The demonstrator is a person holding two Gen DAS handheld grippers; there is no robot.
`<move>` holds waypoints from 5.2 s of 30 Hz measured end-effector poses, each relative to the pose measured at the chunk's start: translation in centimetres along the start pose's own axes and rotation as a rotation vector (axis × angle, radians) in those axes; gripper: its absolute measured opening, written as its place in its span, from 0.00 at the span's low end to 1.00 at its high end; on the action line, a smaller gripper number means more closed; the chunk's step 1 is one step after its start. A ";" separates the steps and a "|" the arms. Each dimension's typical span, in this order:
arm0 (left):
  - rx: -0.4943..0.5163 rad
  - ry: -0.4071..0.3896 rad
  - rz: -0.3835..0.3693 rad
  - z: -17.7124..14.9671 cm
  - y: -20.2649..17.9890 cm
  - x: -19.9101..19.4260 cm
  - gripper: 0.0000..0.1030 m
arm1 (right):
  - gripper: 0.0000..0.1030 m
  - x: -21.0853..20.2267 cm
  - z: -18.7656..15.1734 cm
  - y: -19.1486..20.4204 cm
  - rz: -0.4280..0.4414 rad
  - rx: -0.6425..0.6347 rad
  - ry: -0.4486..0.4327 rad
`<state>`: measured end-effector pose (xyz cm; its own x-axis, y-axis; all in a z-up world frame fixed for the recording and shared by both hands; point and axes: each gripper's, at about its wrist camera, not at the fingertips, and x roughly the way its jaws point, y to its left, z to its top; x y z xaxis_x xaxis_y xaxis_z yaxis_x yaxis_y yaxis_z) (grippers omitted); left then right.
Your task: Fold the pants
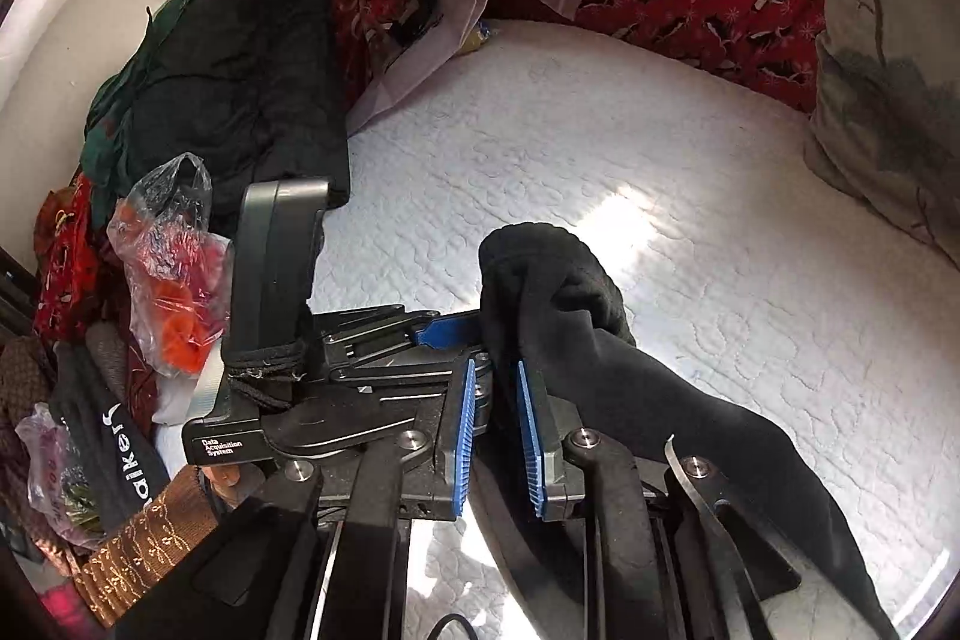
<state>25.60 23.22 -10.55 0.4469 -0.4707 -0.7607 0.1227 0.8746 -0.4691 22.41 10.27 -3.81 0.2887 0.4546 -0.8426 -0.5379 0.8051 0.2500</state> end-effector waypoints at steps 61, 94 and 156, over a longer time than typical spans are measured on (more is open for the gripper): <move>-0.167 0.215 -0.234 9.4 -6.6 -0.8 0.22 | 0.51 -2.3 -8.0 2.7 -0.112 -0.105 -0.219; -0.256 0.160 -0.270 9.4 -5.1 -0.3 0.22 | 0.16 -1.1 -5.4 -1.0 -0.369 -0.178 -0.312; -0.185 0.310 0.237 -0.5 -6.0 3.5 0.50 | 0.15 -20.5 -33.5 -28.9 -0.198 0.845 -0.332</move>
<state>26.00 16.30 -10.59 0.1531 -0.2969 -0.9426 -0.1248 0.9404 -0.3165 5.46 -35.10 -9.74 0.5958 0.2596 -0.7600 0.2636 0.8307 0.4904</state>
